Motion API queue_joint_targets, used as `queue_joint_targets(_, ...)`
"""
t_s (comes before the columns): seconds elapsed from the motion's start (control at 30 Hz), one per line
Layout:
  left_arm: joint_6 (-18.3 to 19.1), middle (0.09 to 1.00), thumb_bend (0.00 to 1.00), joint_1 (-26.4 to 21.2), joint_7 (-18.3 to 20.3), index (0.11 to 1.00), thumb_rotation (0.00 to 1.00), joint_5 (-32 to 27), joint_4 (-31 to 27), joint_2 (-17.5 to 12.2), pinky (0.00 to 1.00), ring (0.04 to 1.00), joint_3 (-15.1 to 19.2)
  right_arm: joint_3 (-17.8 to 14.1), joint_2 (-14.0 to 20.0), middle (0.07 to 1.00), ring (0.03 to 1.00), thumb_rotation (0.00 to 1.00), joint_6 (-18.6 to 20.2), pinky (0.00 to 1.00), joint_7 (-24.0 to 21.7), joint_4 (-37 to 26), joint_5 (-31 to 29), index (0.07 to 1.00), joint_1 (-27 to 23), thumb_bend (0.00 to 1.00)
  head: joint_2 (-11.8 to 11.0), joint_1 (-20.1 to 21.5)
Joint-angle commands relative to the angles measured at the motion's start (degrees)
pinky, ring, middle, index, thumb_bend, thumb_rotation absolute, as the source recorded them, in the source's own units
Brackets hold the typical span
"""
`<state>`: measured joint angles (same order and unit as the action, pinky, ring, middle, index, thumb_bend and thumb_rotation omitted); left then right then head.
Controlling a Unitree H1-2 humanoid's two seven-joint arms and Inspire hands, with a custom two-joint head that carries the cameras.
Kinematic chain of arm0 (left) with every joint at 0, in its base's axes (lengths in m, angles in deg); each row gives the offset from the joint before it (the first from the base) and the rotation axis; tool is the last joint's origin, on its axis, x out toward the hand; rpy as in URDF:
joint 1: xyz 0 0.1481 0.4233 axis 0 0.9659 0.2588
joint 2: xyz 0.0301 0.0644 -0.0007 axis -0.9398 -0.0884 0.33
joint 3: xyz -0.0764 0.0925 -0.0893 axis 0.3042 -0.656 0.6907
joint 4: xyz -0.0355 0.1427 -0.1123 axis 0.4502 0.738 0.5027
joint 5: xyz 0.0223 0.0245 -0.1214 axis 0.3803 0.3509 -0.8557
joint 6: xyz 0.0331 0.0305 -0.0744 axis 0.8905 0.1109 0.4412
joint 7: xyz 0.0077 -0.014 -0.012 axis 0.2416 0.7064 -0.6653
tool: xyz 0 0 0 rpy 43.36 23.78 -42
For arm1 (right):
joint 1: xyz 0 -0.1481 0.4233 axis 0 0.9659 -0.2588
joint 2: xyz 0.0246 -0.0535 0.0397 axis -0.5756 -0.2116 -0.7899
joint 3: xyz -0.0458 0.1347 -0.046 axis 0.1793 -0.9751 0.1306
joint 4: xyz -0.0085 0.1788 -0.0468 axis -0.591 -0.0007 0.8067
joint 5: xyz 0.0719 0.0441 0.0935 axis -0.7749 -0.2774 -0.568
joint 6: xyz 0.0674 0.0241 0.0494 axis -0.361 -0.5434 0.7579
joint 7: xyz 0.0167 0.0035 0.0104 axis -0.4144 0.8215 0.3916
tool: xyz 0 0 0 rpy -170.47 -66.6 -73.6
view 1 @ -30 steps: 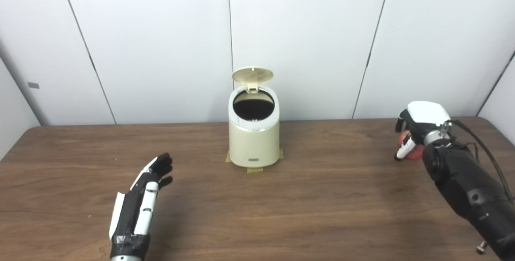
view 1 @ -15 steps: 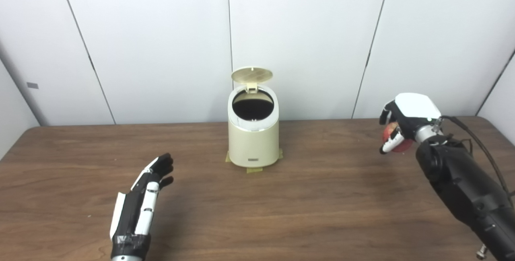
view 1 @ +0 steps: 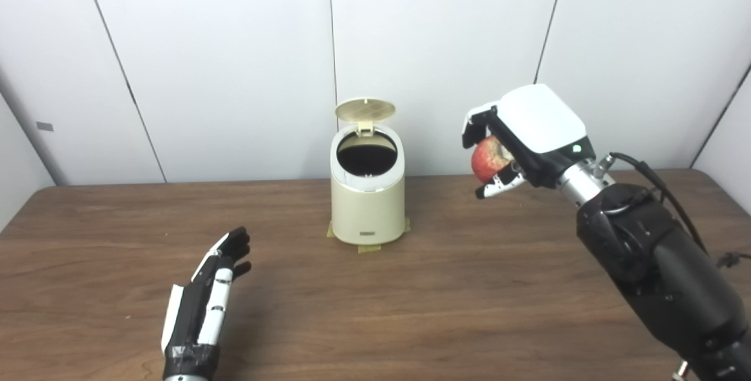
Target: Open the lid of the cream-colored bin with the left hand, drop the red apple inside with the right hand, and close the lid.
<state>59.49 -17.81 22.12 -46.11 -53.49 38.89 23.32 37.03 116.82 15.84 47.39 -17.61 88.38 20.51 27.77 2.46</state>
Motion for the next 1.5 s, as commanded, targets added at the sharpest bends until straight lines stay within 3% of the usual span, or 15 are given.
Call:
queue_joint_targets(0.0,-1.9,0.895,0.17,-1.7,0.1,0.874,0.79,-0.4,-0.1,-0.1,0.82,0.89,-0.3,-1.9,-0.3,0.522,0.45,0.0,-1.6,0.4,0.4,-0.7,0.1,0.465,-4.1,0.52,-0.1,-0.2)
queue_joint_targets(0.17,-2.3,0.893,0.16,-1.7,-0.3,0.872,0.78,0.1,0.2,0.1,0.82,0.886,-0.5,-1.8,-4.6,0.522,0.412,0.0,-4.5,0.33,2.3,2.6,0.9,0.483,-6.4,0.52,-0.4,-0.5)
queue_joint_targets(0.23,-2.4,0.895,0.15,-1.8,-0.5,0.875,0.78,0.3,0.5,0.1,0.83,0.889,-0.5,-2.0,-6.6,0.46,0.394,0.0,-5.7,0.29,3.6,3.7,-0.1,0.493,-6.9,0.52,-0.4,-0.7)
queue_joint_targets(0.33,-1.6,0.894,0.17,-1.7,-0.9,0.877,0.79,0.8,0.2,0.2,0.84,0.889,-0.7,-2.1,-9.1,0.521,0.413,0.0,-7.4,0.31,6.1,5.0,0.1,0.48,-7.1,0.51,-0.5,-0.7)
queue_joint_targets(0.5,-2.4,0.893,0.16,-1.5,-1.0,0.871,0.79,1.4,0.3,0.5,0.83,0.885,-1.0,-1.3,-11.2,0.554,0.415,0.0,-13.7,0.3,12.8,11.5,1.0,0.474,-8.6,0.51,-0.5,-1.2)
queue_joint_targets(0.73,-2.1,0.887,0.16,-1.4,-1.3,0.864,0.74,1.3,-0.3,0.9,0.83,0.882,-1.1,0.1,-14.6,0.576,0.409,0.0,-15.9,0.3,16.2,18.9,1.4,0.474,-11.2,0.51,-0.4,-1.3)
queue_joint_targets(0.87,-2.5,0.886,0.16,-1.4,-1.4,0.865,0.72,1.6,-0.2,1.0,0.83,0.88,-1.2,1.6,-15.4,0.571,0.397,0.0,-18.2,0.28,19.9,24.0,3.2,0.474,-13.6,0.51,-0.3,-1.4)
queue_joint_targets(1.0,-2.2,0.887,0.17,-1.4,-1.5,0.867,0.77,2.5,-0.5,1.0,0.83,0.88,-1.6,3.5,-15.5,0.566,0.425,0.0,-20.5,0.32,23.8,28.7,5.2,0.458,-15.3,0.51,-0.4,-1.7)
queue_joint_targets(1.27,-2.4,0.883,0.18,-1.4,-2.1,0.862,0.8,3.3,-1.1,1.7,0.81,0.877,-1.9,6.6,-15.9,0.528,0.486,0.0,-27.4,0.37,37.4,41.5,6.6,0.423,-18.1,0.5,-0.3,-2.1)
queue_joint_targets(1.47,-1.9,0.885,0.18,-1.1,-2.0,0.858,0.78,3.4,-1.8,1.9,0.82,0.876,-2.1,8.4,-16.0,0.528,0.486,0.0,-27.9,0.37,41.8,46.9,7.7,0.416,-19.1,0.5,-0.1,-2.2)
